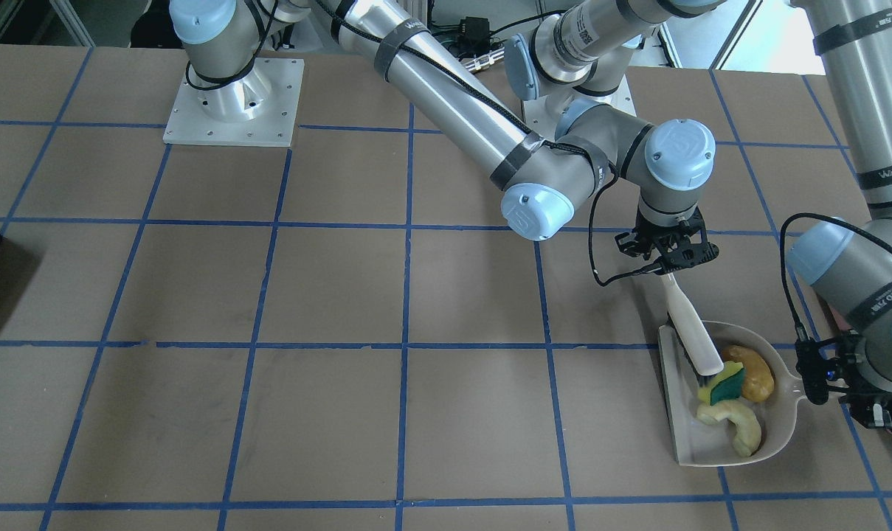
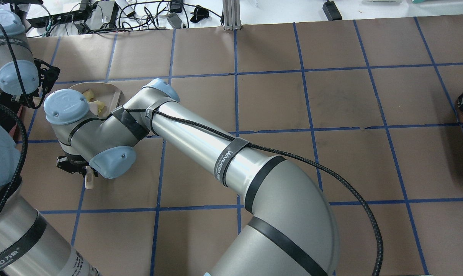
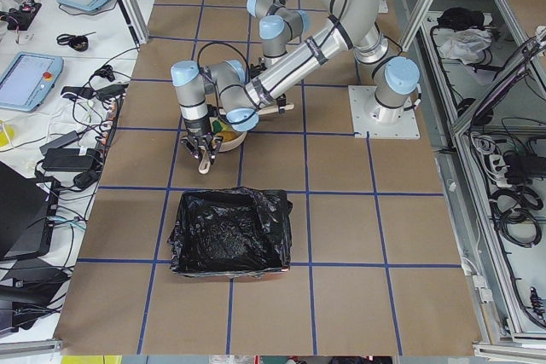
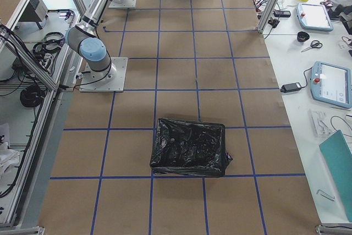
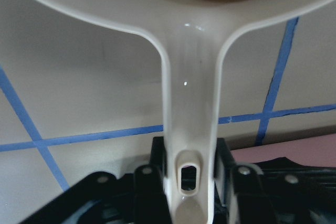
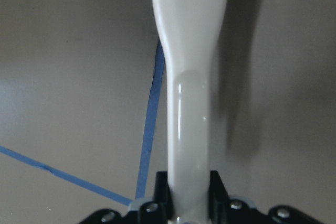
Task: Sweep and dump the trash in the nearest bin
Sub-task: 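Sweep the toys and sponge into the dustpan with the right gripper's brush, then lift the loaded dustpan with the left gripper toward the black bin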
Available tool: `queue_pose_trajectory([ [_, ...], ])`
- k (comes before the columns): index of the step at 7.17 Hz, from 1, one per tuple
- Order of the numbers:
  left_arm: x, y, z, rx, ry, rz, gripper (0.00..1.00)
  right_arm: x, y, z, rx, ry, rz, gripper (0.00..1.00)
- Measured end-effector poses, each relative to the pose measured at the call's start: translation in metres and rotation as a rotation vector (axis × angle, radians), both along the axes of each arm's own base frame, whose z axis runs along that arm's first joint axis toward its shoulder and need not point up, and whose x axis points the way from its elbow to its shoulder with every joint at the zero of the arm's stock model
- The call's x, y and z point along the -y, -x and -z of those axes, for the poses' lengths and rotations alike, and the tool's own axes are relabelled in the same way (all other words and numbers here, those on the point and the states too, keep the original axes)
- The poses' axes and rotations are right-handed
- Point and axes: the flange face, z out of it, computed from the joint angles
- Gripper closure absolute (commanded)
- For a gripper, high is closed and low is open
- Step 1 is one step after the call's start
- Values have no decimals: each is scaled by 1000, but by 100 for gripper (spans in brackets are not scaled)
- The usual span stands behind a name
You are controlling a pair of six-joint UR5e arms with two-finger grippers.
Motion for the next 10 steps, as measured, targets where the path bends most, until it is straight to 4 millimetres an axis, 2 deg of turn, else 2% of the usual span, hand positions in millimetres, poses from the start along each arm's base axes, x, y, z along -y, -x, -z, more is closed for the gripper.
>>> queue_pose_trajectory([
  [2,0,1,1,-8,-2,0,100,-15,21,-27,-50,-40,52,100],
  [4,0,3,1,-37,8,1,100,-25,55,-38,-99,-71,88,100],
  [6,0,9,-5,-117,55,-7,100,-14,117,-42,-163,-101,155,100],
  [7,-2,7,-14,-173,90,-37,100,-17,154,-52,-193,-118,184,100],
  [8,-6,-4,-27,-217,129,-80,100,-30,190,-58,-226,-124,197,100],
  [10,-25,-44,-61,-242,208,-172,100,-58,263,-63,-288,-118,198,100],
])
